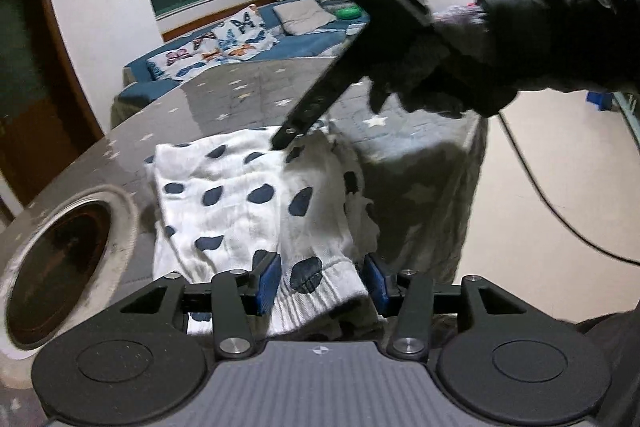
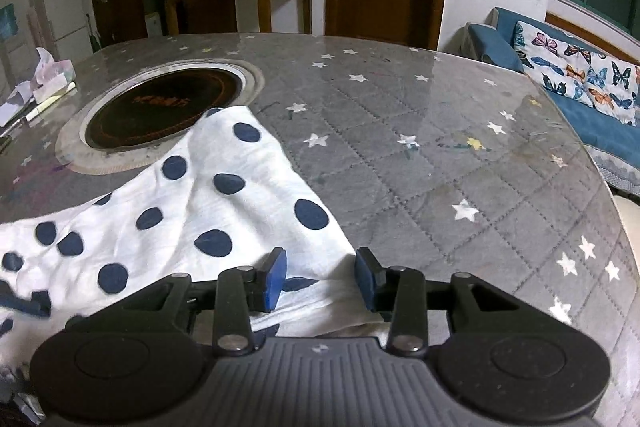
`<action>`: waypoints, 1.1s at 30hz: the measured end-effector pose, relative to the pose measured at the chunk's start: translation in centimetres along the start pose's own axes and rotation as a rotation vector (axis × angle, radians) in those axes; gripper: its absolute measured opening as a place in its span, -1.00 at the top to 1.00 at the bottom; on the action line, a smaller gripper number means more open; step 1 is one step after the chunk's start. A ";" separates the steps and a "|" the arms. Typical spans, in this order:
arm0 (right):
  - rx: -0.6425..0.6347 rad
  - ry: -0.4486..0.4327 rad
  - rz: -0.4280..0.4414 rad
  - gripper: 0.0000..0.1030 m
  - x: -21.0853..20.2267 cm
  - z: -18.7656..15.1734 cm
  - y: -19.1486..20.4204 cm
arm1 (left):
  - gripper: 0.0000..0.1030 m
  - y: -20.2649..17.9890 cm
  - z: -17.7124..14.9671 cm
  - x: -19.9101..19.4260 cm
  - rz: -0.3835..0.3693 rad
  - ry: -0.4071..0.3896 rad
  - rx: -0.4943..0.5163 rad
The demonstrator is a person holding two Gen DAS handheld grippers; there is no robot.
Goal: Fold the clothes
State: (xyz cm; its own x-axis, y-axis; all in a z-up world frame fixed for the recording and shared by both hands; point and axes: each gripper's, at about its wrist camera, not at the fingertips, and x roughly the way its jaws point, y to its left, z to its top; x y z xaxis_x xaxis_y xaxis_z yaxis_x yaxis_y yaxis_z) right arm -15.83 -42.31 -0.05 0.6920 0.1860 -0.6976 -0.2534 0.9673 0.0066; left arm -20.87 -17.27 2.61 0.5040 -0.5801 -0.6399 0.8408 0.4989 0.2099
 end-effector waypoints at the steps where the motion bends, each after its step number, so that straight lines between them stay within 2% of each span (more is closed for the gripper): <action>1: 0.002 -0.001 0.002 0.25 0.0 0.0 0.3 | 0.02 0.4 -0.2 -0.1 0.015 0.004 -0.001; 9: -0.036 -0.021 0.051 0.25 -0.1 -0.1 3.9 | 0.00 4.4 -1.8 -0.8 0.108 0.023 -0.016; 12: -0.049 -0.024 0.074 0.24 -0.3 -0.1 5.2 | -0.08 6.0 -2.5 -1.1 0.135 0.026 -0.015; 15: -0.050 -0.022 0.090 0.23 -0.7 -0.5 6.2 | -0.26 7.6 -3.0 -1.0 0.152 0.024 -0.019; 19: -0.056 -0.015 0.105 0.18 -1.5 -1.2 7.5 | -0.35 10.0 -3.4 -1.2 0.136 0.020 -0.090; 21: -0.067 -0.014 0.110 0.17 -1.9 -1.4 8.1 | -0.47 11.1 -3.6 -1.3 0.128 0.018 -0.125; 23: -0.098 -0.028 0.101 0.08 -2.5 -1.4 8.7 | -0.76 12.0 -3.6 -1.5 0.122 0.015 -0.170; 24: -0.109 -0.037 0.097 -0.02 -2.7 -1.2 8.9 | -0.81 12.4 -3.6 -1.6 0.119 0.014 -0.194; 27: -0.114 -0.064 0.095 -0.11 -3.1 -0.3 8.9 | -0.87 13.2 -3.9 -2.4 0.118 -0.003 -0.262; 29: -0.122 -0.079 0.095 -0.16 -3.1 0.4 8.9 | -1.00 13.5 -3.9 -2.9 0.120 -0.024 -0.292; 33: -0.140 -0.099 0.109 -0.23 -2.0 1.9 8.8 | -1.00 13.7 -3.6 -4.0 0.128 -0.079 -0.335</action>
State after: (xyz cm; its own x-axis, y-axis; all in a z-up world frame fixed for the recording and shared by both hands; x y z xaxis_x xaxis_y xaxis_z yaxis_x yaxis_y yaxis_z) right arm -18.18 -33.89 2.76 0.7169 0.3109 -0.6240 -0.4168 0.9086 -0.0261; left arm -12.10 -5.85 5.38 0.6260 -0.5405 -0.5621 0.6648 0.7466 0.0225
